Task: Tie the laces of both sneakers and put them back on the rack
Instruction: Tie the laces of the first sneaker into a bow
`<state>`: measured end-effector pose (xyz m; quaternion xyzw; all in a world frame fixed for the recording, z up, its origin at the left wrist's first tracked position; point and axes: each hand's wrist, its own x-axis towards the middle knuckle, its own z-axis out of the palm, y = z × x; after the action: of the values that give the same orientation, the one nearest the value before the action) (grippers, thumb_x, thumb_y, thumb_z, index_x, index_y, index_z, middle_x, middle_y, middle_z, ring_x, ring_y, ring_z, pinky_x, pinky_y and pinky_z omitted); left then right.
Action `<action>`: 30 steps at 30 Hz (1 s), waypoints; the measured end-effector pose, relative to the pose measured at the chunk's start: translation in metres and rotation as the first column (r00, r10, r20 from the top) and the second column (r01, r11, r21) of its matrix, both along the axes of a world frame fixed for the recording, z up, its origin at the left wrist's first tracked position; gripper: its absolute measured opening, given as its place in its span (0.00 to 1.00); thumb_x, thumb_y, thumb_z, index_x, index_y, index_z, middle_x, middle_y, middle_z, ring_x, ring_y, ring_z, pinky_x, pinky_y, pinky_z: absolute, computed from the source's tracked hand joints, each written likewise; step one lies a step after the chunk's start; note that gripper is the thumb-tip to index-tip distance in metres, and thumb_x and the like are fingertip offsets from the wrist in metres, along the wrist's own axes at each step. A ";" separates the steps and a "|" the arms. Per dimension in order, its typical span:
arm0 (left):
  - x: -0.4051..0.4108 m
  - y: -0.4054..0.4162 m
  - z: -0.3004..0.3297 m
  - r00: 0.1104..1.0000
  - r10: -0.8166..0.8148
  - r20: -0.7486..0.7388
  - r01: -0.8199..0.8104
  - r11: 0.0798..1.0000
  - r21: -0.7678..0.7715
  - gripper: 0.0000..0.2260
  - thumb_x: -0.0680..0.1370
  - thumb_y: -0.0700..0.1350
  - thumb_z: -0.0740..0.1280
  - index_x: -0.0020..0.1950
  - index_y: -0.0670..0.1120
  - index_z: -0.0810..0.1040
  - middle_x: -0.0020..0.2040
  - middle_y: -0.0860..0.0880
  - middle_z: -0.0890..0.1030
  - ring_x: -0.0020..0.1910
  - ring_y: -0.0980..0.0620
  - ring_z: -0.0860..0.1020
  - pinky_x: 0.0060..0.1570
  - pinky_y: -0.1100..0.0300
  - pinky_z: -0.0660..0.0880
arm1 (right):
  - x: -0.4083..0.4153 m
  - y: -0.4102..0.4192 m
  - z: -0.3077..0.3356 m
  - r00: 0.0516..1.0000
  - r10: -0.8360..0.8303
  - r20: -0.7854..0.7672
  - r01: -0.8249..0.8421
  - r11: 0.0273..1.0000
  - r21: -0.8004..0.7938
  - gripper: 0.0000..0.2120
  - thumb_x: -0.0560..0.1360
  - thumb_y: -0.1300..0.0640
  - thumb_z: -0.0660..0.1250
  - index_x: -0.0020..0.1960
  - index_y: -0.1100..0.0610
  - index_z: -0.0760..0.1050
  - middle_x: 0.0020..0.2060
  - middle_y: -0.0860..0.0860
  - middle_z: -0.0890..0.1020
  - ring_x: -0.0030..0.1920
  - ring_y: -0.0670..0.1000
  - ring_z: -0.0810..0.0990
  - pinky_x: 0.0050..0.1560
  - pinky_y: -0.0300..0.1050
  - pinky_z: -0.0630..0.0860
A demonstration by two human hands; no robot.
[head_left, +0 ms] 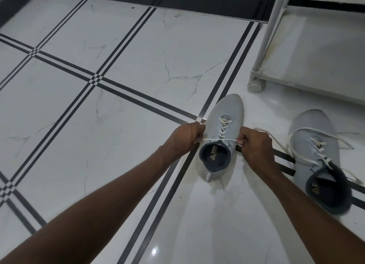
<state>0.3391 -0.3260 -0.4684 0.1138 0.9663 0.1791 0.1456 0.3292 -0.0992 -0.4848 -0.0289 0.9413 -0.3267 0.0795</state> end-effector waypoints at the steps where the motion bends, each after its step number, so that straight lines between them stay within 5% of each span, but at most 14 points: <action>1: 0.000 0.000 -0.002 1.000 -0.014 -0.004 0.014 1.000 -0.011 0.08 0.67 0.30 0.64 0.41 0.42 0.74 0.41 0.45 0.79 0.39 0.44 0.79 0.38 0.49 0.78 | 0.000 0.000 -0.002 1.000 0.004 0.002 -0.004 1.000 0.014 0.12 0.69 0.68 0.69 0.33 0.55 0.73 0.30 0.50 0.76 0.35 0.57 0.75 0.34 0.45 0.64; 6: -0.007 -0.003 -0.003 0.999 -0.018 0.049 0.018 1.000 0.001 0.08 0.70 0.29 0.65 0.43 0.40 0.77 0.42 0.43 0.81 0.41 0.43 0.80 0.39 0.53 0.75 | -0.009 0.004 -0.002 0.997 0.069 0.022 -0.070 0.997 0.022 0.13 0.67 0.68 0.71 0.32 0.52 0.74 0.31 0.54 0.81 0.36 0.58 0.78 0.34 0.48 0.73; 10: -0.017 -0.013 0.009 0.969 -0.004 0.247 0.009 1.000 -0.016 0.05 0.76 0.38 0.70 0.50 0.42 0.83 0.44 0.46 0.83 0.42 0.50 0.78 0.42 0.61 0.68 | -0.023 0.016 0.012 0.976 0.132 0.171 -0.140 0.989 0.038 0.06 0.68 0.60 0.75 0.35 0.51 0.81 0.33 0.52 0.83 0.38 0.55 0.80 0.40 0.47 0.76; 13: -0.025 -0.036 0.020 0.869 0.077 0.488 -0.157 0.980 0.124 0.06 0.76 0.37 0.70 0.51 0.43 0.85 0.42 0.45 0.85 0.38 0.53 0.78 0.44 0.62 0.74 | -0.038 0.030 0.029 0.938 0.230 0.259 -0.250 0.967 0.044 0.04 0.68 0.53 0.77 0.36 0.47 0.84 0.35 0.47 0.84 0.41 0.51 0.80 0.40 0.43 0.72; 16: -0.023 -0.054 0.032 0.738 0.085 0.669 -0.395 0.858 0.327 0.04 0.77 0.36 0.69 0.47 0.41 0.84 0.37 0.48 0.83 0.38 0.52 0.77 0.45 0.59 0.76 | -0.051 0.039 0.045 0.853 0.363 0.374 -0.340 0.932 -0.128 0.02 0.69 0.54 0.77 0.39 0.48 0.86 0.34 0.51 0.85 0.38 0.48 0.79 0.39 0.41 0.71; 21: -0.024 -0.043 0.042 0.708 0.011 0.706 -0.557 0.624 0.548 0.10 0.79 0.50 0.67 0.43 0.45 0.81 0.44 0.46 0.80 0.44 0.50 0.78 0.55 0.54 0.77 | -0.041 0.026 0.040 0.816 0.405 0.413 -0.034 0.747 -0.664 0.06 0.74 0.61 0.71 0.47 0.65 0.83 0.49 0.53 0.87 0.48 0.47 0.84 0.50 0.38 0.79; 26: -0.034 -0.019 0.046 0.753 0.010 0.658 -0.602 0.414 0.683 0.09 0.82 0.45 0.64 0.49 0.43 0.81 0.58 0.45 0.84 0.63 0.43 0.79 0.64 0.53 0.74 | -0.026 0.002 0.020 0.859 0.259 0.442 0.190 0.640 -0.744 0.07 0.77 0.58 0.68 0.47 0.62 0.82 0.47 0.54 0.87 0.34 0.48 0.73 0.34 0.41 0.69; 30: -0.036 -0.007 0.042 0.763 0.045 0.645 -0.593 0.447 0.670 0.06 0.81 0.42 0.66 0.48 0.46 0.82 0.47 0.49 0.84 0.50 0.52 0.81 0.56 0.56 0.75 | -0.018 -0.010 0.022 0.892 0.165 0.421 0.254 0.587 -0.769 0.05 0.77 0.62 0.68 0.48 0.64 0.81 0.41 0.56 0.85 0.32 0.48 0.75 0.35 0.41 0.76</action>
<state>0.3029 -0.3333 -0.4265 -0.0802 0.6701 0.6752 0.2977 0.3107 -0.1089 -0.4632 0.0388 0.6441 -0.7168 0.2645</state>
